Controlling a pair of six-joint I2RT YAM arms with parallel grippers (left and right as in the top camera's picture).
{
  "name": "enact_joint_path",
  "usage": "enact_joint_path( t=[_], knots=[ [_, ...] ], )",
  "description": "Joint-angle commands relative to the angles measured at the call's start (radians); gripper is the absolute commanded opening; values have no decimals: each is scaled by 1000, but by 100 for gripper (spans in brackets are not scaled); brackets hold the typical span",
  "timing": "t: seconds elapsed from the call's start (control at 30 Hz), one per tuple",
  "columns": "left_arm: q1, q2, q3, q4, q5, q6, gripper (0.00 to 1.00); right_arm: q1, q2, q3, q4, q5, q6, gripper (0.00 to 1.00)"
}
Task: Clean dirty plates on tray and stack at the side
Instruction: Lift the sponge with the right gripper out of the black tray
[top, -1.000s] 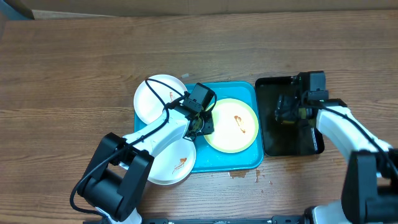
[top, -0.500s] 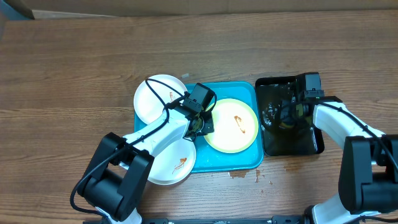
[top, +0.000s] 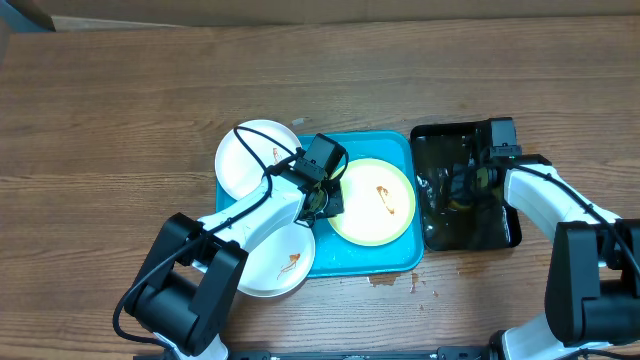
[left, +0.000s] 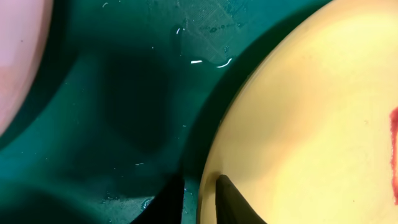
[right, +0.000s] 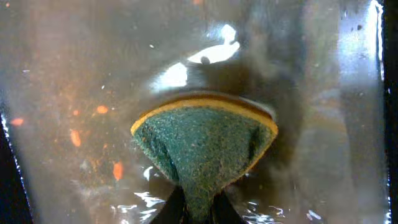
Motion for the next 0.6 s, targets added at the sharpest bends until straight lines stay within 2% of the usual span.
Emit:
enact_joint_path(
  t=[0.0, 0.17, 0.27, 0.4, 0.57],
  knots=[
    [6, 16, -6, -3, -16, 13, 17, 0, -59, 32, -10, -6, 0, 4],
    [6, 16, -6, -3, -18, 13, 14, 1, -182, 85, -74, -6, 34, 4],
    [6, 16, -6, -3, -18, 13, 4, 13, -261, 103, -107, -1, 34, 4],
    [6, 16, -6, 0, -21, 13, 4, 43, -323, 103, -156, 37, 66, 4],
    [6, 16, -6, 0, -53, 8, 4, 112, -318, 103, -199, 150, 84, 4]
  ],
)
